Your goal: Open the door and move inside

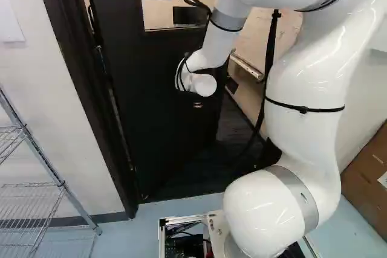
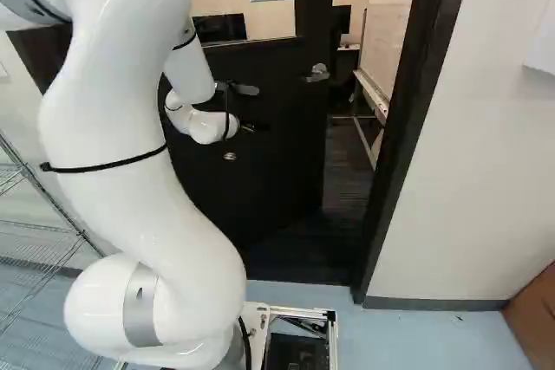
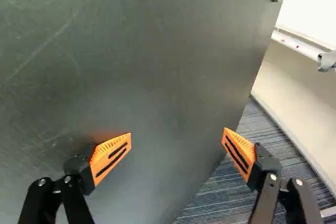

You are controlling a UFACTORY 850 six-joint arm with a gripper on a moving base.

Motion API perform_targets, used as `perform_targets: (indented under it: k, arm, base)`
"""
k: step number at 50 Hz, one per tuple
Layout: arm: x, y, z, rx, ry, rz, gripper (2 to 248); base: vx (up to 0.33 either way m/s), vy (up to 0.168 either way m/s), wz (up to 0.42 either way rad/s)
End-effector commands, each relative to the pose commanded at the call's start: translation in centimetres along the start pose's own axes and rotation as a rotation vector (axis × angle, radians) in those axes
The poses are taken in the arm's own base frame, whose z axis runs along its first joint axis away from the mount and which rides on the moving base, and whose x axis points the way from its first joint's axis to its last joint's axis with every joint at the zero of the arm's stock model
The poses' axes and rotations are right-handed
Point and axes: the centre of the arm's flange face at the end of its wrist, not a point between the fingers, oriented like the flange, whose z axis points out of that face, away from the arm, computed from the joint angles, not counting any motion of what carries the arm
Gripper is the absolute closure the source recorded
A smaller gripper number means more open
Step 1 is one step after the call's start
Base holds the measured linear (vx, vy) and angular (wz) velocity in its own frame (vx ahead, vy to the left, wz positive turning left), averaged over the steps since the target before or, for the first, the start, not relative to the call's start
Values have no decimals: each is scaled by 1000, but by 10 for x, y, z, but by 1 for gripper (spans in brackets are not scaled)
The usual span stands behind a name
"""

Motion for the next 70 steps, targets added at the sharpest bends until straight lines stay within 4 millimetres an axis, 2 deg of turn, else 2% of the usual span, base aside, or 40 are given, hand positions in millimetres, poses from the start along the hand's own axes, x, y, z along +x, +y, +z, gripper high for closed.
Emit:
perform_targets:
  k: [34, 70]
  arm:
    - [12, -36, 63, 35, 30, -2, 3]
    - [18, -85, 121, 91, 67, -7, 3]
  base:
    - [0, 0, 0]
    - [0, 0, 0]
